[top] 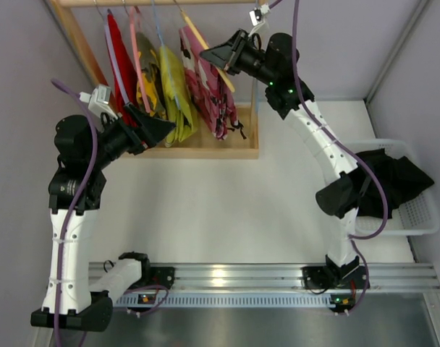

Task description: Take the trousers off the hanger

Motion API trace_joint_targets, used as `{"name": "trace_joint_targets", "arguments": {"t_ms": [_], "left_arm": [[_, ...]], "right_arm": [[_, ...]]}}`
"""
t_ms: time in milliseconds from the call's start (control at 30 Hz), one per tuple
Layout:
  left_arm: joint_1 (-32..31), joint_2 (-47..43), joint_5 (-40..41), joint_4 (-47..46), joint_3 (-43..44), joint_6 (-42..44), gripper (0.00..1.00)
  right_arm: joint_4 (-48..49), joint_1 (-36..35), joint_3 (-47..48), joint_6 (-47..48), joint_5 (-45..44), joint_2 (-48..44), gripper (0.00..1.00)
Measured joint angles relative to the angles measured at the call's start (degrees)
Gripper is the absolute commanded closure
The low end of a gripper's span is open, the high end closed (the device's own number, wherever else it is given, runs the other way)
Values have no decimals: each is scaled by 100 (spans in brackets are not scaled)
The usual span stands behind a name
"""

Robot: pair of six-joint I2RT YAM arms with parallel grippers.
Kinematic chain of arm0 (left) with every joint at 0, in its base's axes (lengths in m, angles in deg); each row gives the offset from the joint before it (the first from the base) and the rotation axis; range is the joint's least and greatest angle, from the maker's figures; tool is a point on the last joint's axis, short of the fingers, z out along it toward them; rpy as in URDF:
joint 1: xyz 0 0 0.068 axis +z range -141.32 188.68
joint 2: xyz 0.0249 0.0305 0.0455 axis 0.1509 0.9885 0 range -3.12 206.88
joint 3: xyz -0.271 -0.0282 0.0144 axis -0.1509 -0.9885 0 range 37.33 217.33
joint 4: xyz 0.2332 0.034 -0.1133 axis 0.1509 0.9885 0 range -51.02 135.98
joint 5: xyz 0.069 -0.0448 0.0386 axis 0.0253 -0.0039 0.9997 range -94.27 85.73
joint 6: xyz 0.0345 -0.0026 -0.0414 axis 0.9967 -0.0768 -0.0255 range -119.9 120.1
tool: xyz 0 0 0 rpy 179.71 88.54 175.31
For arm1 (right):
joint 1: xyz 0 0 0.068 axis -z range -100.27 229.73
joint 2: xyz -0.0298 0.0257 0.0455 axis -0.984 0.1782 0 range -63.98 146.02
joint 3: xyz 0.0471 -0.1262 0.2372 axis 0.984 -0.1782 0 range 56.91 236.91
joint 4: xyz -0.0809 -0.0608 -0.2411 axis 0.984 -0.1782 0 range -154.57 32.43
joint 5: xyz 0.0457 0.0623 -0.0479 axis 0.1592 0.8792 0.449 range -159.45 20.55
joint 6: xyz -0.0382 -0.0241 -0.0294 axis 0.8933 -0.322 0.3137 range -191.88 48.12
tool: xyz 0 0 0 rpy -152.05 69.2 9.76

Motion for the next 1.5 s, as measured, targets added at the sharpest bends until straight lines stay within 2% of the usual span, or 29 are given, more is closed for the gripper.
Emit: {"name": "trace_joint_targets", "arguments": {"t_ms": [833,1200,1500], "left_arm": [[0,63,0,-170,-111,-142,7],[2,214,-22,-560,-164,-317,8],[-17,706,-70,-1045,-96,-612,9]], "right_arm": [[-20,328,369,-785,164,0,100],[111,428,592,-922,181,0,100],[173,483,463,-1029,214,-72,100]]}}
